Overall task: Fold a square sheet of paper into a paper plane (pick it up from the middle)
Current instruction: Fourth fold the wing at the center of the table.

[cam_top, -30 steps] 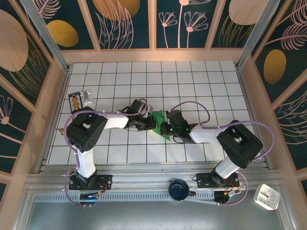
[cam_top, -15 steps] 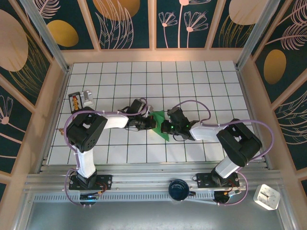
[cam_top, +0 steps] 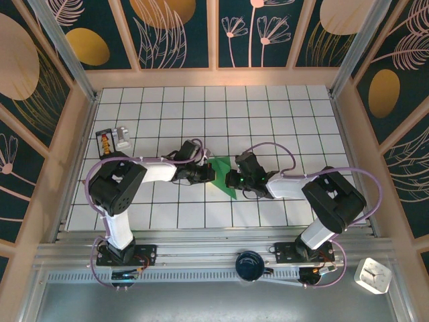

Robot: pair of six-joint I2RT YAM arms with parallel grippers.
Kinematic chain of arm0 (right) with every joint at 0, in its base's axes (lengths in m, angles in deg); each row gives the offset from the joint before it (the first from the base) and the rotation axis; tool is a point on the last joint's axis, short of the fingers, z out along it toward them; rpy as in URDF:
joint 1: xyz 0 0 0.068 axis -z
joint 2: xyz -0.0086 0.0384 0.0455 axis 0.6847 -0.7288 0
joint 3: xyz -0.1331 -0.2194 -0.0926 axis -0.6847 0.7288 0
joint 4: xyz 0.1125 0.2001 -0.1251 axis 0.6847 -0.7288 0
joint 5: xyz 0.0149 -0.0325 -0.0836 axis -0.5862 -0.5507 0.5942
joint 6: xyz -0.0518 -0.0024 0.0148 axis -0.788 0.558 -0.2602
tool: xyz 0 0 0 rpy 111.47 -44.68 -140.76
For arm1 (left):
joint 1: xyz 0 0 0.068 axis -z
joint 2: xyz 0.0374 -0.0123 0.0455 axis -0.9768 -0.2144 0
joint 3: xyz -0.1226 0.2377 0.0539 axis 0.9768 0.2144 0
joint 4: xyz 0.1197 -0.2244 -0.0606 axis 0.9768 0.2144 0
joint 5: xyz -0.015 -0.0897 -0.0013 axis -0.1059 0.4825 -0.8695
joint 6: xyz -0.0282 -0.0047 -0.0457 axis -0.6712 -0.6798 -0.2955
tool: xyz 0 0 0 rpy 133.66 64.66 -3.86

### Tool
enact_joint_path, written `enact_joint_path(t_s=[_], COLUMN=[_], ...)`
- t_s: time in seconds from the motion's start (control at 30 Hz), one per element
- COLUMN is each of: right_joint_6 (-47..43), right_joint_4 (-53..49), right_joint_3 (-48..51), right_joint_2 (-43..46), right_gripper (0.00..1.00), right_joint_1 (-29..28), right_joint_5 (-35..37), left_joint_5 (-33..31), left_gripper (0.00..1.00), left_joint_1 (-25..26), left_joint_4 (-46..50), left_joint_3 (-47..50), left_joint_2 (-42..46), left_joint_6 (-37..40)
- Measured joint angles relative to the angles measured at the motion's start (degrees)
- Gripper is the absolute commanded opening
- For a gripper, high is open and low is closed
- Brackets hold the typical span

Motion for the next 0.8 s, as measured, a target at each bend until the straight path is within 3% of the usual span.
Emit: enact_joint_path(t_s=[0.8], right_joint_6=[-13.4], right_joint_4=[-0.09], right_joint_3=[0.5], right_joint_2=[1.4], right_gripper=[0.18], right_joint_1=[-7.04], right_joint_5=[12.5], left_joint_5=[0.35], left_gripper=[0.0], left_joint_1=[0.0], left_joint_4=[0.0], left_joint_3=[-0.7], left_joint_2=[-0.61], left_joint_6=[0.0])
